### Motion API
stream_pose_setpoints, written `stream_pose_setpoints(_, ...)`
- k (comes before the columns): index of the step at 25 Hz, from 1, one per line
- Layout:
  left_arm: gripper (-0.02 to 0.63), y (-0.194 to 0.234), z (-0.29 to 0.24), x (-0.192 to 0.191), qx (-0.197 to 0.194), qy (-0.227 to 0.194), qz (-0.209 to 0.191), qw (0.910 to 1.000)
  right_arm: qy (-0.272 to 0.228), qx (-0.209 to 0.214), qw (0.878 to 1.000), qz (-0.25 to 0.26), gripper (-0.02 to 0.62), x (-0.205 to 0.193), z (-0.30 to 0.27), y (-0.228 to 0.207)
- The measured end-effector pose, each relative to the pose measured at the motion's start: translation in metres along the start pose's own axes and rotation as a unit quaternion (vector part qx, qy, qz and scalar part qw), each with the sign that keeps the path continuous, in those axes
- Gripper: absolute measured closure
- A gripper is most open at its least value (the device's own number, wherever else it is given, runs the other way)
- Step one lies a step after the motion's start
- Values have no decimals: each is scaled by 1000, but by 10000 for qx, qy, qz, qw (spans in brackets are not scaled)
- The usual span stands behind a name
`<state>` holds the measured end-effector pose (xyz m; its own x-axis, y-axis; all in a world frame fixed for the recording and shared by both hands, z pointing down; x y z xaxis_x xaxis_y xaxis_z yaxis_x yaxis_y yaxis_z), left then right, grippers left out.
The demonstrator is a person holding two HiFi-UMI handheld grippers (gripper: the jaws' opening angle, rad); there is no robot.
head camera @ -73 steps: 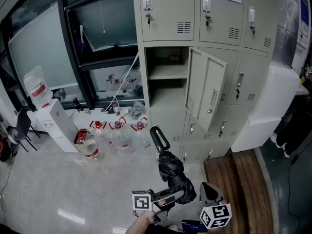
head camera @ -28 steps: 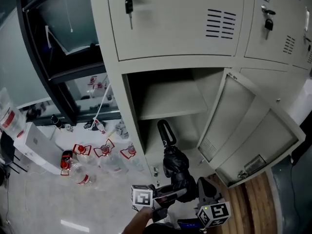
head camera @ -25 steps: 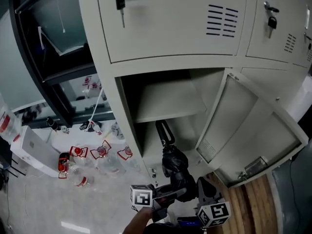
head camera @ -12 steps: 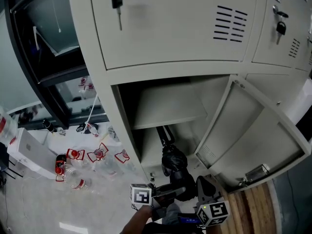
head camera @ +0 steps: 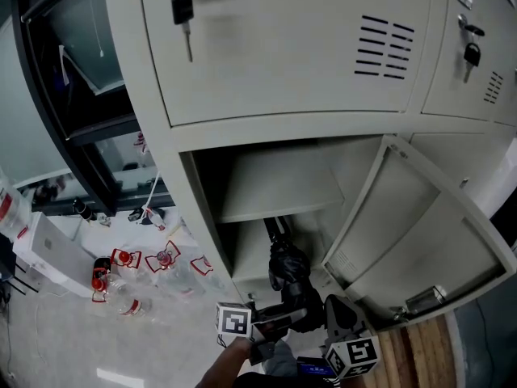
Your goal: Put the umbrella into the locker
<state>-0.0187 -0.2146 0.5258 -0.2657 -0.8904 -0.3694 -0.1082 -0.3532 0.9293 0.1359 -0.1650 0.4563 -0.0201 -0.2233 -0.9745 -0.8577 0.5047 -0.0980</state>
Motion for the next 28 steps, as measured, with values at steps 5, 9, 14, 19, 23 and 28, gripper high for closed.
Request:
stream_pose_setpoints(5,380,9,-8,13,43,5,155,9999,4,52,10000,3,595,1,-6,-6)
stream_pose_setpoints(9,380,16,-14,26,-7,-64,366,9993,14,84,9999,109,594,6,-11,-10)
stream_pose_setpoints(14,380,26,-16,41,-129,-355,1029,9940,40,83,9999,142,594,6,-9,-12)
stream_pose_setpoints(19,376,37,-16,53,-32,-701,1277,9893,58,91,9999,107,595,5,-8,-12)
stream_pose_setpoints(23,373,44,-21,61,-204,-730,1480,9861,56,150,9998,109,595,5,-9,-7)
stream_pose_setpoints(28,320,49,-18,56,-256,-849,1795,9798,68,250,9996,147,594,4,-8,1)
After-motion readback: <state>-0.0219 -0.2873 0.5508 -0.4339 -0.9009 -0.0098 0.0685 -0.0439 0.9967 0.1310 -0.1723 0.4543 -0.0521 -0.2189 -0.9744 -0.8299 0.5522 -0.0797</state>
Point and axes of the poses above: the fingertips, and each gripper's own axes: z backward along the fingers, y to its left, x out of its top, the point moved 8 cm from there along z, backward along the fingers, and after that the axes turned 12 degrees about x, right-handed, at the moved point
